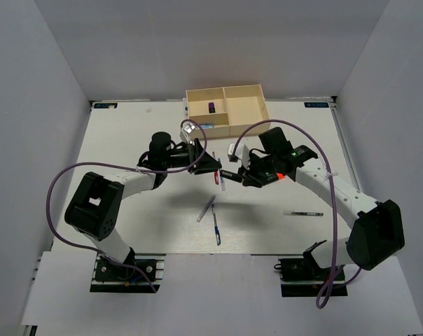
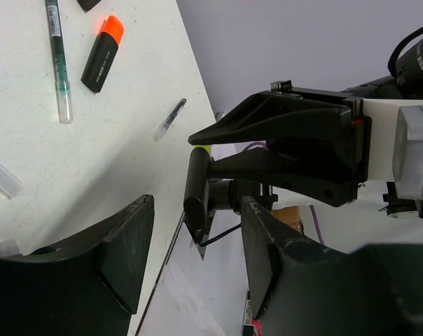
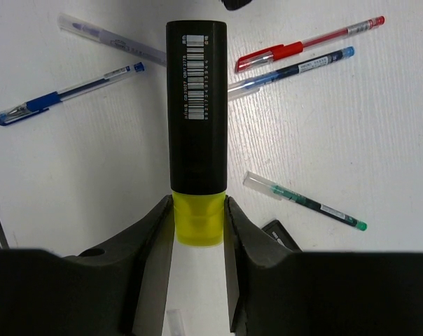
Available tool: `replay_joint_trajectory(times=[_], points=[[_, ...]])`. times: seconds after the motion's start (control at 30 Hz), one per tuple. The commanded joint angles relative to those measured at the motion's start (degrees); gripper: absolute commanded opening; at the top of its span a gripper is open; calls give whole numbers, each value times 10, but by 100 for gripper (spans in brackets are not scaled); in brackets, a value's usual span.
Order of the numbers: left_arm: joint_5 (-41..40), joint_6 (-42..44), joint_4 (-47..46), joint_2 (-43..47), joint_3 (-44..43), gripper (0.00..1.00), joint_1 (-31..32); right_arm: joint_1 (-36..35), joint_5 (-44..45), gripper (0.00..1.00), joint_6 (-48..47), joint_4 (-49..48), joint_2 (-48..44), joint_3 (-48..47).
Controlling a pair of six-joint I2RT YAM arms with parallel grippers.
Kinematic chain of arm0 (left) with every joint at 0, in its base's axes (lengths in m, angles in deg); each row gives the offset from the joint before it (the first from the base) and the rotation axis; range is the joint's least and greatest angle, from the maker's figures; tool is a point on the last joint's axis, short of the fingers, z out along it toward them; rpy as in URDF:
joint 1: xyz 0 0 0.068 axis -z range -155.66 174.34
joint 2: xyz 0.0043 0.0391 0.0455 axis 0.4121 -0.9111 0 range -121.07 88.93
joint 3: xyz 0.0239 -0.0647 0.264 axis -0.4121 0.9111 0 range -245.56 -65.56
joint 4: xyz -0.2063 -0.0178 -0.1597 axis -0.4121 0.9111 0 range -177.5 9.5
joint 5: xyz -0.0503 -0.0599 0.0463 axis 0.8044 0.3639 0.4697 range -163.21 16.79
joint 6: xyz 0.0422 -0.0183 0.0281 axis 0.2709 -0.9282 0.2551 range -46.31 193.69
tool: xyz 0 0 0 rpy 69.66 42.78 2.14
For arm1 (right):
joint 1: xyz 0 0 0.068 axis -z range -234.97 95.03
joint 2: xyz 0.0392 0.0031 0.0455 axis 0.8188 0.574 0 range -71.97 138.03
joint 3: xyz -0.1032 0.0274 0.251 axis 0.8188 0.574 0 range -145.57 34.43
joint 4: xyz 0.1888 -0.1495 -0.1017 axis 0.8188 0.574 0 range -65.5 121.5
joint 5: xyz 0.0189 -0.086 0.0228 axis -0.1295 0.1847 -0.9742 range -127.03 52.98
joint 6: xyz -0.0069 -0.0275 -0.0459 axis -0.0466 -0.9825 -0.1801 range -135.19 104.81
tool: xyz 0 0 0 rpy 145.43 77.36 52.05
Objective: Sort the stationery into containers
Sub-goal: Pick up the pen from the center of the board.
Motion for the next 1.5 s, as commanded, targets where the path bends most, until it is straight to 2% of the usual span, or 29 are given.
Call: replay_joint_trajectory(times=[0.0, 0.3, 0.67, 0.9, 1.03, 1.07, 1.1, 1.13, 1.17, 1.2, 1.27, 1.3, 1.37, 1.4, 1.47], points=[[5, 9, 8, -1, -18, 62, 8, -6, -2, 0, -3, -9, 6, -29], [4, 39, 41, 4, -7, 55, 8, -8, 4, 0, 2, -15, 21, -39], [17, 20, 14, -5, -9, 51, 24, -16, 11, 0, -1, -19, 34, -49], [19, 18, 14, -5, -2, 42, 24, -21, 14, 0, 2, -24, 42, -54], [14, 17, 9, 1, 3, 26, 24, -21, 19, 0, 1, -24, 40, -55], [10, 17, 10, 2, 3, 18, 24, -21, 22, 0, 3, -26, 41, -54], [5, 16, 11, 4, 2, 13, 24, -20, 24, 2, 6, -27, 41, -56], [1, 13, 12, 5, 2, 9, 16, -18, 24, 8, 20, -29, 41, -57], [-12, 9, 10, 5, 0, 3, 16, -15, 21, 18, 31, -31, 39, -63], [-17, 5, 7, 6, -2, 1, 0, -15, 19, 32, 42, -36, 39, -66], [-26, 8, 10, 4, -20, 0, -14, -9, 22, 43, 70, -43, 30, -67], [-27, 8, 7, 4, -26, 0, -27, -8, 24, 58, 84, -50, 27, -68], [-28, 7, 7, -5, -51, 0, -42, 5, 51, 73, 133, -69, 22, -74], [-30, 5, 6, -10, -64, 0, -60, 10, 61, 89, 149, -73, 21, -87], [-42, 8, 17, -31, -109, 0, -81, 40, 58, 89, 184, -74, 19, -116]])
